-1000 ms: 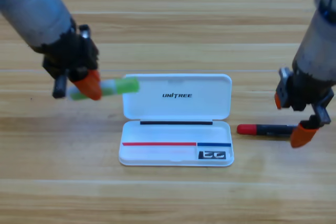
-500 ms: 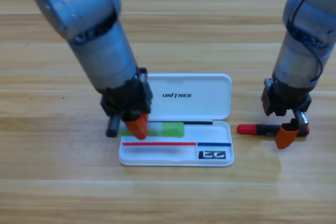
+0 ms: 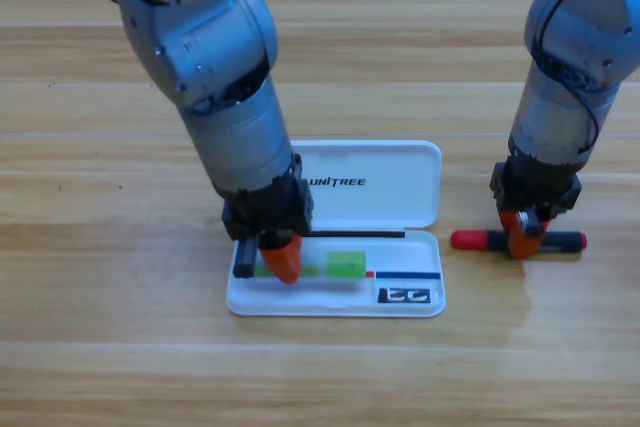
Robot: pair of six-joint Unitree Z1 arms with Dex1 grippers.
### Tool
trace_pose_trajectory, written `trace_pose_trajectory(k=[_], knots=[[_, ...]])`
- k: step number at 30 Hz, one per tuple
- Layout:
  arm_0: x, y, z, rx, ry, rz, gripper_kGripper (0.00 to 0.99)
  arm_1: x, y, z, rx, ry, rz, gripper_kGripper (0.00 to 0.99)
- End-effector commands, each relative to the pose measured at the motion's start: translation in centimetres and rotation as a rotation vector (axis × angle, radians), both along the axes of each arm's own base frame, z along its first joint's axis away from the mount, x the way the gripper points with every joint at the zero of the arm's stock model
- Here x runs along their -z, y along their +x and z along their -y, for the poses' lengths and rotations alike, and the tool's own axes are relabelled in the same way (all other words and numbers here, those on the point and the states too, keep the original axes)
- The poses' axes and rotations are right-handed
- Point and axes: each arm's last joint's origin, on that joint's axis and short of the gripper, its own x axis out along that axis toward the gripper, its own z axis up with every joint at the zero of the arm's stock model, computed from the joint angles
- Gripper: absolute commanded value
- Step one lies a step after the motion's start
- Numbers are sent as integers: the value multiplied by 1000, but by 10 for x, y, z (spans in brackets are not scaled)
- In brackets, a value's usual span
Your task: Clean up eraser and pencils
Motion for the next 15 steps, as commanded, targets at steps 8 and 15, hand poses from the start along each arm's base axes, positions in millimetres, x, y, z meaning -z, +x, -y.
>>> trace_pose_trajectory(k=[8, 15], knots=[[24, -1, 11, -5, 35, -39, 0, 28, 5, 15, 12, -70, -64, 0], [21, -2, 9, -14, 43, -33, 859, 19, 1, 18, 12, -62, -53, 0]])
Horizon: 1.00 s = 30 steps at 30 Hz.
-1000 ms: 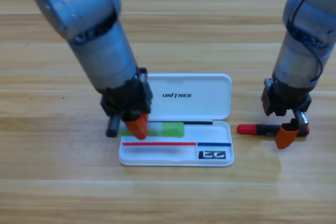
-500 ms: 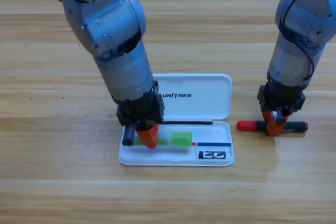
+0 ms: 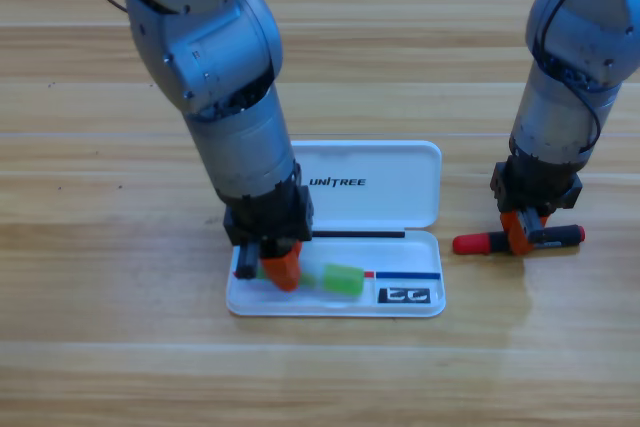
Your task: Clean up eraser and pencils
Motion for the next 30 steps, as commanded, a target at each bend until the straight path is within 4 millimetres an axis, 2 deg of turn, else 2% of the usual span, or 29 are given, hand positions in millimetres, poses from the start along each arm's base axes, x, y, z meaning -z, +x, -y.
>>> trace_pose_trajectory(k=[1, 2, 6, 10, 12, 14, 18, 22, 26, 30], knots=[[13, -3, 7, -2, 32, -19, 934, 18, 0, 17, 30, -59, -50, 0], [13, -3, 7, -2, 30, -18, 980, 16, -1, 18, 30, -58, -48, 0], [10, -4, 5, -4, 30, -14, 990, 2, -7, 23, 31, -59, -46, 0], [-1, -7, 2, -4, 18, -2, 990, -27, -19, 29, 30, -39, -28, 0], [-17, -12, -3, 0, 2, 8, 990, -42, -27, 30, 28, -33, -23, 0], [-43, -19, -12, 4, -26, 32, 990, -56, -36, 29, 19, -26, -26, 0], [-103, -29, -53, -23, -93, 101, 990, -78, -54, 22, -5, 8, -37, 0], [-149, -36, -106, -69, -147, 164, 990, -86, -62, -1, -23, 28, -40, 0], [-177, -41, -158, -128, -199, 220, 990, -78, -60, -37, -35, 26, -49, 0], [-189, -42, -200, -196, -254, 239, 990, -67, -53, -73, -53, 35, -45, 0]])
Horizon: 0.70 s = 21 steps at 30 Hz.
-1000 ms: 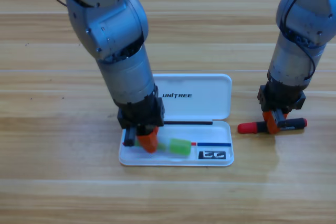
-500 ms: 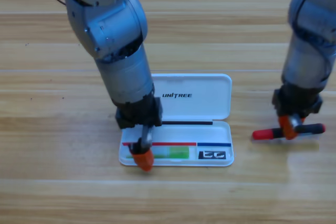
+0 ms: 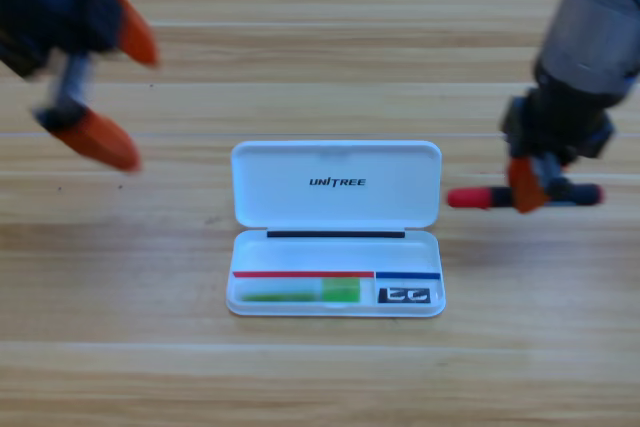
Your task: Clean up eraser and pencils
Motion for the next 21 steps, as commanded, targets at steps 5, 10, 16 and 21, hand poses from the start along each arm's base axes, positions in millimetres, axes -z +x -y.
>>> trace_pose_trajectory(k=[5, 10, 16, 21], knots=[[-8, 4, -87, -175, -117, -27, 990, 57, 3, -98, -94, -43, -70, 0], [-1, 1, -90, -171, -142, -64, 990, 77, 9, -121, -103, -44, -71, 0], [2, -1, -89, -162, -156, -84, 990, 91, 11, -135, -106, -46, -73, 0], [3, -1, -89, -161, -157, -86, 990, 94, 12, -137, -104, -48, -73, 0]])
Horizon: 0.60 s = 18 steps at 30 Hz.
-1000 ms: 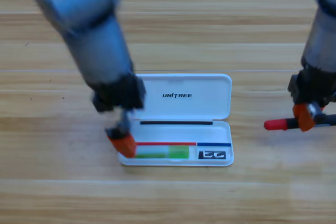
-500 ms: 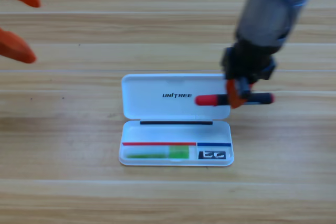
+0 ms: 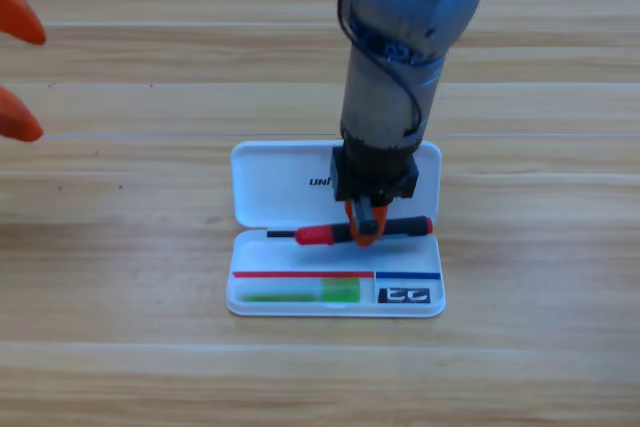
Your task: Clean up eraser and pencils
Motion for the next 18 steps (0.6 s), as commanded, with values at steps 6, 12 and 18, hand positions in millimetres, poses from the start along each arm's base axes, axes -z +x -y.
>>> trace_pose_trajectory(k=[6, 12, 18], knots=[[7, -2, -5, -6, 2, -25, 990, 32, -8, -14, -19, -67, -51, 0], [10, -2, -5, -6, 4, -34, 990, 32, -8, -15, -14, -67, -49, 0], [14, -1, -4, -5, 3, -36, 990, 31, -10, -15, -1, -66, -50, 328]])
